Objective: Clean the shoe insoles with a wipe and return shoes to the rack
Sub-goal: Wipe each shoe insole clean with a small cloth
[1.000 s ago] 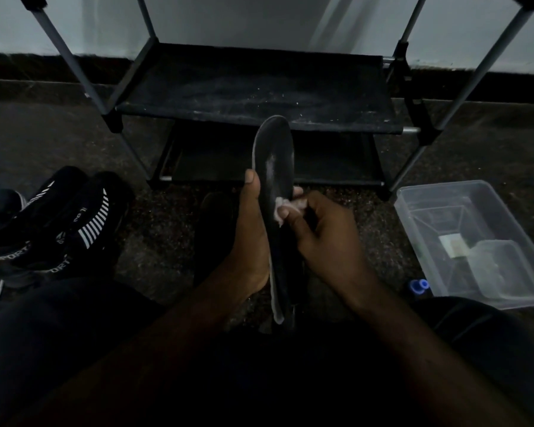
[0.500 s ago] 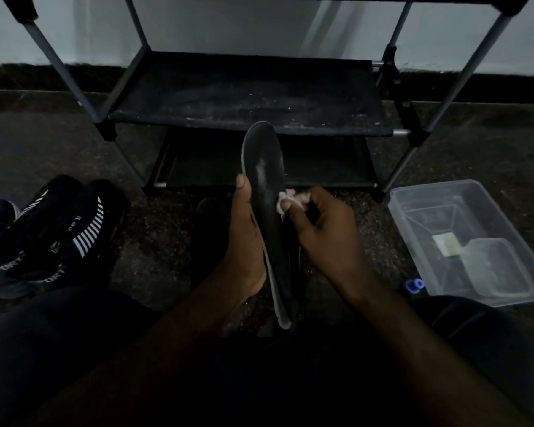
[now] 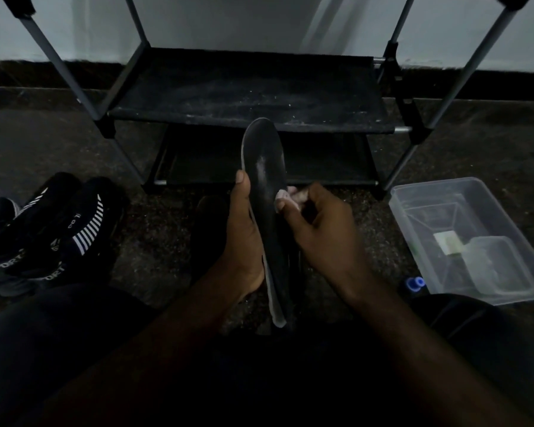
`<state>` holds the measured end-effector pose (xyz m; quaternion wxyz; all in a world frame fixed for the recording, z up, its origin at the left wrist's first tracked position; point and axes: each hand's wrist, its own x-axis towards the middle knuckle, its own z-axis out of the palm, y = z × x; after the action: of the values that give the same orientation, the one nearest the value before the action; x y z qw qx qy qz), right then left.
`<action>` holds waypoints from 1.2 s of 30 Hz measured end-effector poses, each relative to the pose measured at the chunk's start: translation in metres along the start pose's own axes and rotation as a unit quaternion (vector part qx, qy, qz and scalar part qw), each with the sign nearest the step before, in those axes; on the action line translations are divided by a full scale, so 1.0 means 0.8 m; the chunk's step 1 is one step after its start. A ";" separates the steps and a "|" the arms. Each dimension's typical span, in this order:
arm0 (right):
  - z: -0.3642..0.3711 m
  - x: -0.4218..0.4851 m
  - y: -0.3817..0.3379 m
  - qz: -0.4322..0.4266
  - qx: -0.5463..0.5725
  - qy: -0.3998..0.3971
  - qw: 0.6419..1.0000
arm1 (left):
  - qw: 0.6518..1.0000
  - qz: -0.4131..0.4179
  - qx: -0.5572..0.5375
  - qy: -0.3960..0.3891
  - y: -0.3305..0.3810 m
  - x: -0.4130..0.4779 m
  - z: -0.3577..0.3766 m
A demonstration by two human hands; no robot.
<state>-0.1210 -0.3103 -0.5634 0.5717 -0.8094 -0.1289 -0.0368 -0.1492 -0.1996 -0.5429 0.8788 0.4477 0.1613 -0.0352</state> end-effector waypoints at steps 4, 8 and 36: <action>0.008 -0.020 -0.020 -0.047 0.058 -0.118 0.990 | 0.999 -0.032 0.014 0.006 0.003 -0.001 -0.004; 0.000 -0.008 -0.006 -0.028 0.008 -0.035 0.999 | 1.000 -0.015 -0.008 0.003 0.006 -0.002 0.001; -0.006 0.007 0.004 -0.006 -0.061 0.034 0.998 | 1.000 -0.011 0.007 -0.004 -0.005 0.002 -0.001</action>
<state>-0.1147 -0.3145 -0.5635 0.5248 -0.8405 -0.1117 -0.0751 -0.1486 -0.2012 -0.5470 0.8756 0.4522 0.1627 -0.0482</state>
